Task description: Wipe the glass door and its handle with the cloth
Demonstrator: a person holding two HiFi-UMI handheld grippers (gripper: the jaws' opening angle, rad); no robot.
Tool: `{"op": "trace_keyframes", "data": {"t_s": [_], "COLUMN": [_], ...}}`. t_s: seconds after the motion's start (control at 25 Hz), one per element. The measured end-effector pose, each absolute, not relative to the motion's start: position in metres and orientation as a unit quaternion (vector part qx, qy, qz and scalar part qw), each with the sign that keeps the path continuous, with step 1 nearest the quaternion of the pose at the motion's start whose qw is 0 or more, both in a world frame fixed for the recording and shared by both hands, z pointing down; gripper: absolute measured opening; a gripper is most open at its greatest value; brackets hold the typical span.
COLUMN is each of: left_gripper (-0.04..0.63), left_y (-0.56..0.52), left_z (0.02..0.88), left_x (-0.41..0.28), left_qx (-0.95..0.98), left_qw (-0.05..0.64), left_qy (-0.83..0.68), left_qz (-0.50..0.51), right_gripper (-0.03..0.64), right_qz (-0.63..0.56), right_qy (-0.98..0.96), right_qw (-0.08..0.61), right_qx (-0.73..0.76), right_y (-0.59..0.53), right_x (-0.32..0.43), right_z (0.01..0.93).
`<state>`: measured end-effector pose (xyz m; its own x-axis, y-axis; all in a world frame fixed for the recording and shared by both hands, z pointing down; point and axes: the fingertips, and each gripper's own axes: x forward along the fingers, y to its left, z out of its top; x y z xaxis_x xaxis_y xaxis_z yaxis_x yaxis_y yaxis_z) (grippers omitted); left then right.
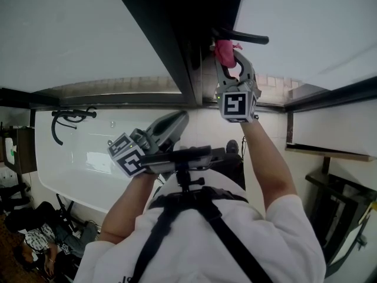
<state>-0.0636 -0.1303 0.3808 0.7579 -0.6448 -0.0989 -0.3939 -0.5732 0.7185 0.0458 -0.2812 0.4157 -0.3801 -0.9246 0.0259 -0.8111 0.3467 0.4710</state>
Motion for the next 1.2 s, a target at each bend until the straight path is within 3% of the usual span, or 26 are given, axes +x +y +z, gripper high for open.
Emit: {"op": "trace_keyframes", "data": {"t_s": [0.28,0.72,1.2], "left_gripper": [-0.008,-0.008,-0.008], "left_y": [-0.130,-0.129,-0.126], "left_z": [0.381,0.383,0.379], "left_x": [-0.065,-0.069,-0.070], "left_qx": [0.869,0.867,0.867], "left_qw": [0.349,0.344,0.342], "left_qy": [-0.301,-0.307,-0.307], "left_qz": [-0.180,-0.187,-0.196], "right_gripper": [0.101,0.100,0.099], "right_qz": [-0.122,0.031,-0.050], "right_qy": [-0.823,-0.826,-0.827], "right_qw": [0.143,0.269,0.313], "right_qx": [0.535,0.494,0.464], "right_y": [-0.287,-0.290,-0.299], "right_x": [0.043,0.054,0.018], "right_z": [0.443,0.535,0.493]}}
